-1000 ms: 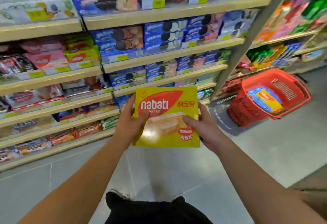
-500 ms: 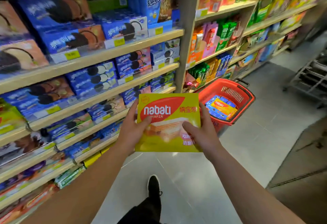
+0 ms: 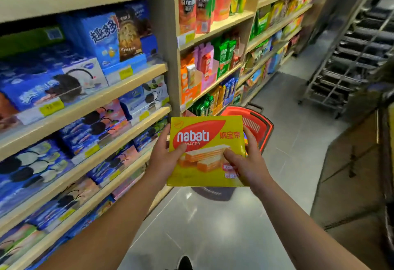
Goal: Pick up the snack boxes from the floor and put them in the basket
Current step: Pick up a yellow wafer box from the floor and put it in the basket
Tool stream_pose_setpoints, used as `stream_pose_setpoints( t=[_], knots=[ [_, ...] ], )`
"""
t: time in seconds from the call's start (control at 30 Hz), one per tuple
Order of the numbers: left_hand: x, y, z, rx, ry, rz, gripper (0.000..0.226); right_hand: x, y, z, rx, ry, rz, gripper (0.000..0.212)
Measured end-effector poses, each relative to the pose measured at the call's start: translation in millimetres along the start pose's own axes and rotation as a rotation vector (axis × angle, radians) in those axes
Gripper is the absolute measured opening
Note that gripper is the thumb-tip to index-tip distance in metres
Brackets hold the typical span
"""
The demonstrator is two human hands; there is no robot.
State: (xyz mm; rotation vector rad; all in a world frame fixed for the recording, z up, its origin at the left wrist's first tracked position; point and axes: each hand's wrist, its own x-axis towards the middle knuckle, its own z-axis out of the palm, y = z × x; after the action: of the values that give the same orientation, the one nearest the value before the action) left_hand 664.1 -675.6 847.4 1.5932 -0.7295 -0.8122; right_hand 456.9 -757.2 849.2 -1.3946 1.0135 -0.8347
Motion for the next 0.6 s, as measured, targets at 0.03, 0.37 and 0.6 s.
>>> stream_pose_setpoints(
  t=[0.03,0.37,0.6],
  knots=[
    [10,4,8,-0.01,-0.027,0.009,0.067,9,0,-6,0.001,0.011,0.006,0.08],
    [97,-2,136,-0.052,-0.209,-0.082,0.073,92,39,-113,-0.026,0.135,0.093,0.08],
    [140,-24,270,0.016,-0.263,-0.136,0.07,165,83,-236,-0.065,0.113,0.198,0.077]
  ],
)
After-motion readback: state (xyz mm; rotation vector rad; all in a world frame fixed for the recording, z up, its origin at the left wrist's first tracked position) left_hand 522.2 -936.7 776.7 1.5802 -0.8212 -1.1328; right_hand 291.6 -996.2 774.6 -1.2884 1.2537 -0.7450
